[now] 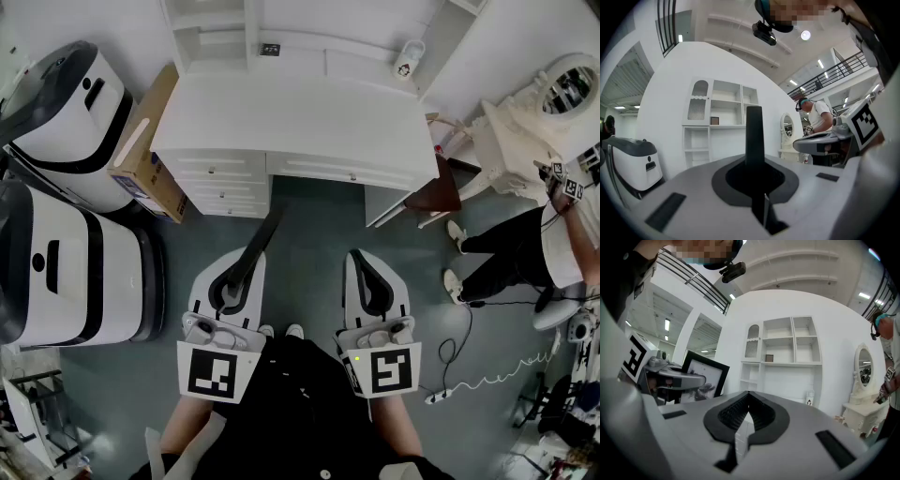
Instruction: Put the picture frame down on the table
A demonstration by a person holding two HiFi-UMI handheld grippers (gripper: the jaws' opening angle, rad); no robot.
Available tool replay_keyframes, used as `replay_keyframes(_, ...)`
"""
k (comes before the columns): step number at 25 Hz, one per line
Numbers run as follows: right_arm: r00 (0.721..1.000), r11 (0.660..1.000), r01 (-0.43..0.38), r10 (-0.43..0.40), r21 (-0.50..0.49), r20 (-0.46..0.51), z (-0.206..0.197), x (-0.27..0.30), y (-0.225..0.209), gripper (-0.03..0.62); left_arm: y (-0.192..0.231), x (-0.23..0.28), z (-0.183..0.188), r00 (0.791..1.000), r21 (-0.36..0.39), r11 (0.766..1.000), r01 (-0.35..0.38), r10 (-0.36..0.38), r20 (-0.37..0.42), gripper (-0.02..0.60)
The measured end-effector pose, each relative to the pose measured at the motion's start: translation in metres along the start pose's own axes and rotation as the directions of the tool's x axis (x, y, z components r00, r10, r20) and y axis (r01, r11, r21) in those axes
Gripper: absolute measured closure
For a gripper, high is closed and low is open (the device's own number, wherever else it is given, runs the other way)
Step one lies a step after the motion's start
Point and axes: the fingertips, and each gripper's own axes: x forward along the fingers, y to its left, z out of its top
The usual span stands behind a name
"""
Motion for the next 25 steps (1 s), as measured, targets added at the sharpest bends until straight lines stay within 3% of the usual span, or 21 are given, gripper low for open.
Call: replay_keyframes(25,0.996,0.997,-0.082,0.081,0.012,0.048,0.002,-0.019,-0.019,0.592,-0.027,-0.012,0.007,0.994,-0.007,0.994,-0.107,0.107,-0.006,0.569)
